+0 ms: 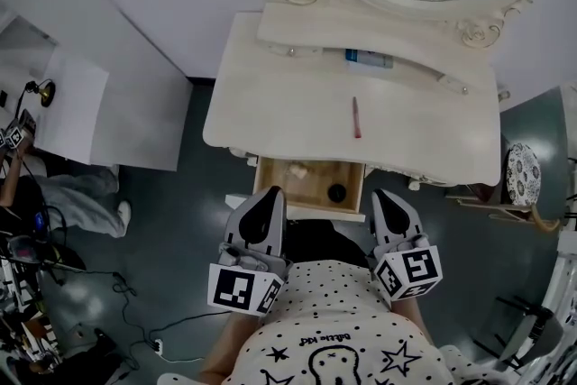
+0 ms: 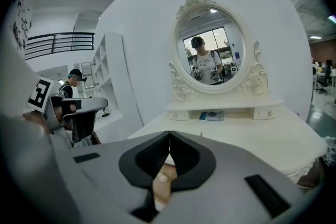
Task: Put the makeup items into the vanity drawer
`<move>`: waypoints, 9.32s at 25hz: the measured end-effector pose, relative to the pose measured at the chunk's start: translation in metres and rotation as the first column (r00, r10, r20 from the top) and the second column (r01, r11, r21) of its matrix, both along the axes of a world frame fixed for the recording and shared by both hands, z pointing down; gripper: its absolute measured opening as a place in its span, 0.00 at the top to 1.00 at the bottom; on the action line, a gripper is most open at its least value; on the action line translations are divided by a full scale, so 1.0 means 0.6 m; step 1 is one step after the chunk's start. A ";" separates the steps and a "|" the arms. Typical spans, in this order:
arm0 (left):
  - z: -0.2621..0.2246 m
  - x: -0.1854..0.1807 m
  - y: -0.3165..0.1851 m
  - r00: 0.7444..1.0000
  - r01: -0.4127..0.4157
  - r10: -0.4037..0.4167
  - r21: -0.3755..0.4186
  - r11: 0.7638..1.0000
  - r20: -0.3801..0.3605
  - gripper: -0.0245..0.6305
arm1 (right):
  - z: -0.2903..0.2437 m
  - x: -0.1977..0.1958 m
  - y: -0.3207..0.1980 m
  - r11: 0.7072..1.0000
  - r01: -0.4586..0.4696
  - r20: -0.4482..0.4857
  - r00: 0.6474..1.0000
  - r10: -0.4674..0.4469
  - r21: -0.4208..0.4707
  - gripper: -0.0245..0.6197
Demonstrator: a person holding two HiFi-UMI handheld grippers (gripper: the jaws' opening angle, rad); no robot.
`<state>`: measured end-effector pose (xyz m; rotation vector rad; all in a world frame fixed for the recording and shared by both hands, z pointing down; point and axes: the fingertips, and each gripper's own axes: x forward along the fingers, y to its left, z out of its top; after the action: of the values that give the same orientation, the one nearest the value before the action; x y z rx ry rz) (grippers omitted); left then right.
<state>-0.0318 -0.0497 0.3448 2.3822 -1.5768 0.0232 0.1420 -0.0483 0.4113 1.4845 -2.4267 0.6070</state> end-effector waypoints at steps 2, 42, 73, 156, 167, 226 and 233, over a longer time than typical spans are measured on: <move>0.000 -0.002 -0.003 1.000 -0.011 0.011 -0.001 1.000 -0.002 0.97 | -0.002 -0.003 -0.002 1.000 -0.009 0.000 1.000 0.009 0.003 0.95; 0.038 -0.063 -0.044 1.000 0.002 -0.001 -0.129 0.992 0.001 0.97 | 0.312 0.001 -0.311 0.960 -0.056 -0.371 0.927 -0.052 -0.274 0.80; 0.034 -0.071 -0.047 1.000 -0.012 0.011 -0.109 0.994 -0.012 0.97 | 0.205 -0.027 -0.248 0.987 0.002 -0.230 0.972 -0.039 -0.160 0.89; 0.036 -0.089 0.008 0.999 0.047 -0.045 -0.132 0.990 0.018 0.97 | 0.454 -0.095 -0.059 0.773 0.448 -0.339 0.715 -0.611 -0.448 0.89; 0.043 -0.089 -0.008 0.999 0.050 -0.049 -0.143 0.988 0.011 0.97 | 0.470 -0.097 -0.065 0.741 0.455 -0.367 0.664 -0.651 -0.493 0.89; -0.026 -0.056 0.023 0.994 -0.102 0.103 0.027 0.994 -0.031 0.97 | -0.019 -0.085 -0.016 0.986 0.109 -0.126 0.988 -0.093 0.125 0.95; -0.052 -0.055 0.035 0.990 -0.137 0.138 0.075 0.988 -0.014 0.97 | -0.099 -0.084 0.025 0.974 0.036 -0.078 0.997 -0.019 0.222 0.95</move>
<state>-0.0648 -0.0290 0.3138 2.5367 -1.4261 -0.0307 0.0914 -0.0336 0.3517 1.5222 -2.5193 0.2736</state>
